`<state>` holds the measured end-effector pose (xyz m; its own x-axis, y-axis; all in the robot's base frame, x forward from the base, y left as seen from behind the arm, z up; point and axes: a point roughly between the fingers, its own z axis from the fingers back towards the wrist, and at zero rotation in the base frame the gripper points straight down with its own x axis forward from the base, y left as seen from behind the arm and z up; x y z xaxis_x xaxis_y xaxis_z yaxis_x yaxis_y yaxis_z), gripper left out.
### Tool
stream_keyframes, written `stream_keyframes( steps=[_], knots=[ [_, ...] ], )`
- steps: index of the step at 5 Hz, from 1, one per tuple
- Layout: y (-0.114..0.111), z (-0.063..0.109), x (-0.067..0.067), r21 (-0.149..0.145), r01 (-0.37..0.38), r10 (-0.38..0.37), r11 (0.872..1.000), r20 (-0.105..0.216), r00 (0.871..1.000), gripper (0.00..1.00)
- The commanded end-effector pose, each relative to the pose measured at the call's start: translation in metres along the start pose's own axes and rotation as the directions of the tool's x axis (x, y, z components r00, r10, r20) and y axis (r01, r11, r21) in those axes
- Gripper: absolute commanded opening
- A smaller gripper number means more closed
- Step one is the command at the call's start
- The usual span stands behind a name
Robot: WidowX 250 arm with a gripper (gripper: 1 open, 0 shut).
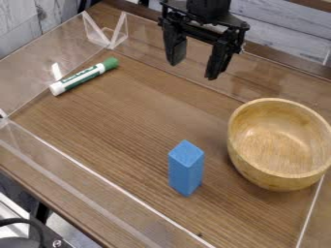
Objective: Put the blue block in the brown bowl
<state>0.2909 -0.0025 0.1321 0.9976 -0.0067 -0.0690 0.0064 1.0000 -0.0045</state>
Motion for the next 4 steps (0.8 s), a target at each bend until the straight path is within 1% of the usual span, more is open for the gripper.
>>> stream_keyframes(
  steps=[1, 2, 3, 4],
  knots=[
    [-0.007, -0.002, -0.015, -0.003, -0.025, 0.025, 1.000, 0.009, 1.000, 1.00],
    [-0.018, -0.005, -0.039, -0.012, -0.058, 0.058, 0.998, 0.049, 0.997, 1.00],
    [-0.029, -0.005, -0.057, -0.020, -0.087, 0.088, 0.996, 0.089, 0.992, 1.00],
    [-0.036, -0.009, -0.066, -0.027, -0.091, 0.094, 0.995, 0.107, 0.990, 1.00]
  ],
)
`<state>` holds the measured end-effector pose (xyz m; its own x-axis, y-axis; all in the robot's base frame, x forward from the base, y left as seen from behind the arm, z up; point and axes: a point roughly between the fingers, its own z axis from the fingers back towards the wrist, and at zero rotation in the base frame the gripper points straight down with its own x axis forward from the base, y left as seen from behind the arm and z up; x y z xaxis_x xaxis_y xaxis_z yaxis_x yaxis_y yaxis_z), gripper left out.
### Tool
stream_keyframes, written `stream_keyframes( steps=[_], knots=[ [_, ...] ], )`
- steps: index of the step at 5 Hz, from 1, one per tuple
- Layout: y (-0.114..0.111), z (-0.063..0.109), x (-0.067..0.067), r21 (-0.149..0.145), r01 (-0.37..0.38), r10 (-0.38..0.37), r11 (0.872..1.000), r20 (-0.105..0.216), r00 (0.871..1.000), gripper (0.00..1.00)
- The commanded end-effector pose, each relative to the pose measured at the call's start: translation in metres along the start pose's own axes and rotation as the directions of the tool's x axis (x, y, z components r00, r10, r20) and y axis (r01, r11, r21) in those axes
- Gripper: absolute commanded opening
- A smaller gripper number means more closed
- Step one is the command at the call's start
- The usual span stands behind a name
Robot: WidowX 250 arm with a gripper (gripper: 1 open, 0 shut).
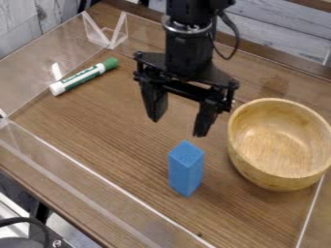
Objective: Put the blue block in the brown bowl
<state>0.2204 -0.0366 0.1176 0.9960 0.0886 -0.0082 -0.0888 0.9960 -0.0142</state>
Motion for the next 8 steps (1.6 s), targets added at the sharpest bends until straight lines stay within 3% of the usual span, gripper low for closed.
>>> stream_keyframes(
  steps=[1, 6, 8],
  knots=[
    [-0.006, 0.005, -0.001, -0.016, -0.001, 0.002, 1.000, 0.050, 0.999, 1.00],
    [-0.013, -0.029, -0.006, -0.058, 0.008, -0.004, 0.998, 0.064, 0.998, 1.00],
    [-0.012, -0.034, -0.004, -0.069, 0.017, -0.013, 0.997, 0.070, 0.997, 1.00]
  ],
)
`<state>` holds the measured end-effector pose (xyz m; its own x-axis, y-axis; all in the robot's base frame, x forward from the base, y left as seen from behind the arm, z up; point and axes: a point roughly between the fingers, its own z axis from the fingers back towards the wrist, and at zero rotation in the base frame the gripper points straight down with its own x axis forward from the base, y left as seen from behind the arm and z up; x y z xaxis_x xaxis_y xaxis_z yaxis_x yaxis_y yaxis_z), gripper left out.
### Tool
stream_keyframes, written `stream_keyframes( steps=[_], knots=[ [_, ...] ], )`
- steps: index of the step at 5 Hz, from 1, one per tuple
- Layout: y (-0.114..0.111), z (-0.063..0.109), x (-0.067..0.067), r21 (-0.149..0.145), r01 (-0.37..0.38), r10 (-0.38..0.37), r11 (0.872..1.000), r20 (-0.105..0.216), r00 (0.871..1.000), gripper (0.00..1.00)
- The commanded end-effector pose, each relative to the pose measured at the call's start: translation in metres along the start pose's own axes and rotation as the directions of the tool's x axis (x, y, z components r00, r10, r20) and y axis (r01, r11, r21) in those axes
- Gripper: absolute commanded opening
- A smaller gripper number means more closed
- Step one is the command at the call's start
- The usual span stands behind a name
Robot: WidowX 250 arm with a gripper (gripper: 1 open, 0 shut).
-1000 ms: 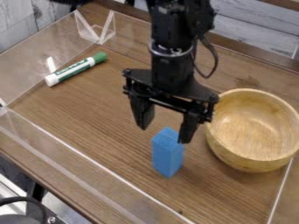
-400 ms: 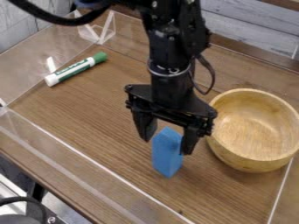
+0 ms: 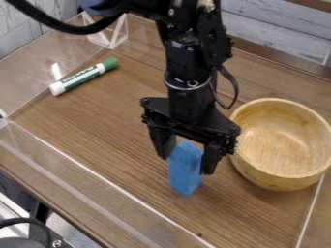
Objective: Put the blue block in the brown bowl
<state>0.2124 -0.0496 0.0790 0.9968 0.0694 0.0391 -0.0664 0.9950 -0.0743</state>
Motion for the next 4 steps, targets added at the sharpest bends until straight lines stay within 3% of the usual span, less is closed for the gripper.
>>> stream_keyframes(
  steps=[1, 4],
  knots=[
    [0.0006, 0.0035, 0.0051, -0.011, 0.000, 0.000, 1.000, 0.024, 1.000, 1.00],
    [0.0024, 0.0026, 0.0060, -0.018, 0.015, -0.014, 1.000, 0.025, 1.000, 1.00]
  ],
)
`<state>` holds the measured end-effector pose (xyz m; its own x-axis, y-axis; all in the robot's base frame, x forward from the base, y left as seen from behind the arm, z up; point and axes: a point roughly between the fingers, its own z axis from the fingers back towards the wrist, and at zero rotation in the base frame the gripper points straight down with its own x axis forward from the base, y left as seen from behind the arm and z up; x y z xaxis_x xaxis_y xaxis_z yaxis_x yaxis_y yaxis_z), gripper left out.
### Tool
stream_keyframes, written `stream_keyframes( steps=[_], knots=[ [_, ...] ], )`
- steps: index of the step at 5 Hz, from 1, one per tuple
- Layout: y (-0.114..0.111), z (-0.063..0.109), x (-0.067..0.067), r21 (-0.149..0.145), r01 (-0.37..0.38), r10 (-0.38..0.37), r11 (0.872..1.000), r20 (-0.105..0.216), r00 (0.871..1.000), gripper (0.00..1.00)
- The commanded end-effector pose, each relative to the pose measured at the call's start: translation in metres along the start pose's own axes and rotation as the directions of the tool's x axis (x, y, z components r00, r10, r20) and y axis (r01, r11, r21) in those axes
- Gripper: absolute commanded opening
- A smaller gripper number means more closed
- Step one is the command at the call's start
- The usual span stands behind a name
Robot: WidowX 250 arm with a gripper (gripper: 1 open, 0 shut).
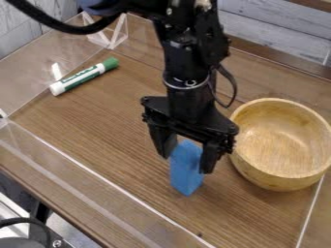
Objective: Put the blue block in the brown bowl
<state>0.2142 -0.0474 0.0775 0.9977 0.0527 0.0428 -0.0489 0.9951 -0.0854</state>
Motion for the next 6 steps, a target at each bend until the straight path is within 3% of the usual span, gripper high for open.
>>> stream_keyframes(
  steps=[1, 4, 6],
  knots=[
    [0.000, 0.004, 0.004, -0.009, 0.001, 0.000, 1.000, 0.022, 1.000, 1.00],
    [0.001, 0.004, 0.004, -0.017, 0.009, -0.008, 1.000, 0.023, 1.000, 1.00],
    [0.000, -0.013, 0.003, -0.025, -0.011, 0.012, 1.000, 0.042, 0.999, 1.00]
  ],
)
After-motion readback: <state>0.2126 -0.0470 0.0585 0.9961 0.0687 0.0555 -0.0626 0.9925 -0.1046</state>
